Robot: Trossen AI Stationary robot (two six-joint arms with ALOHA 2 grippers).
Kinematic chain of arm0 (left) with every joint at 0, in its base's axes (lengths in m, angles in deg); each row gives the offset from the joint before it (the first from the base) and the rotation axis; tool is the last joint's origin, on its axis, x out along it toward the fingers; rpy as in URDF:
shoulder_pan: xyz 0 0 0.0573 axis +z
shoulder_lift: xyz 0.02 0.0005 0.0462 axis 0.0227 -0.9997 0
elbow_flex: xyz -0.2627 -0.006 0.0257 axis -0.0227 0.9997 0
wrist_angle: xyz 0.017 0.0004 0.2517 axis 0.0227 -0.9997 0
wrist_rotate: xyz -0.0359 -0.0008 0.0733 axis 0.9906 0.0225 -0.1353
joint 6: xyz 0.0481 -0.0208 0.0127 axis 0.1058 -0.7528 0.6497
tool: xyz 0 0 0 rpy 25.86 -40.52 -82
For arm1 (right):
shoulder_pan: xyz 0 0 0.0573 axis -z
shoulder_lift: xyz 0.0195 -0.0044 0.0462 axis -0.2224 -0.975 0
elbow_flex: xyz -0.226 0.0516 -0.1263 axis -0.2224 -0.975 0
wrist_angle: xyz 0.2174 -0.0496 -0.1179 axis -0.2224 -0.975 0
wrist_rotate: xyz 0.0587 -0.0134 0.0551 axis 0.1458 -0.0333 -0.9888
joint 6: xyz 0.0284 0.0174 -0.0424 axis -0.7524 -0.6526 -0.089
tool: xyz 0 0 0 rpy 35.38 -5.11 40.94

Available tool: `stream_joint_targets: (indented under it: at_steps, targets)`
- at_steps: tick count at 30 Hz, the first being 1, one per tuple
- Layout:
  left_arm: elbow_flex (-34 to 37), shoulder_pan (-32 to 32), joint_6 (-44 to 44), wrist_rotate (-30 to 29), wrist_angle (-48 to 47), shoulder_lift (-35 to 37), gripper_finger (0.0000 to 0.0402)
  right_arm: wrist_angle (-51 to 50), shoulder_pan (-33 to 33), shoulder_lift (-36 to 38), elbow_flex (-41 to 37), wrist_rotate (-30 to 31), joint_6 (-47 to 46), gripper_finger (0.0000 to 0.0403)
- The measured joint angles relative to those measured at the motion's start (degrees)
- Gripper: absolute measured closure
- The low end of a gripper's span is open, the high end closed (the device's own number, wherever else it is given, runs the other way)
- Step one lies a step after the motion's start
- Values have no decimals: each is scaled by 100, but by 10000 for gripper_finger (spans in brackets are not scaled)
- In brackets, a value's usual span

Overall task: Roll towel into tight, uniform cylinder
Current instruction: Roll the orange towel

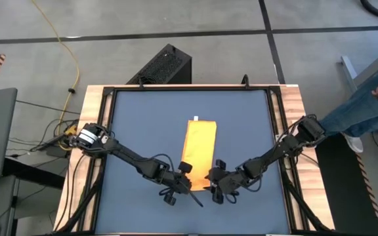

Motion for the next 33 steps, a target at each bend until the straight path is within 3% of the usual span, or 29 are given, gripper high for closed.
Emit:
stream_joint_targets:
  at_steps: [11,19,33]
  targets:
    - [0,0,1,0,-4,0,401,-61,26,0,0,-9,-15,197]
    - [0,0,87,0,-17,0,401,134,34,-386,1,-187,-14,202]
    - [0,0,133,-146,-78,0,401,215,55,-302,4,-181,-227,215]
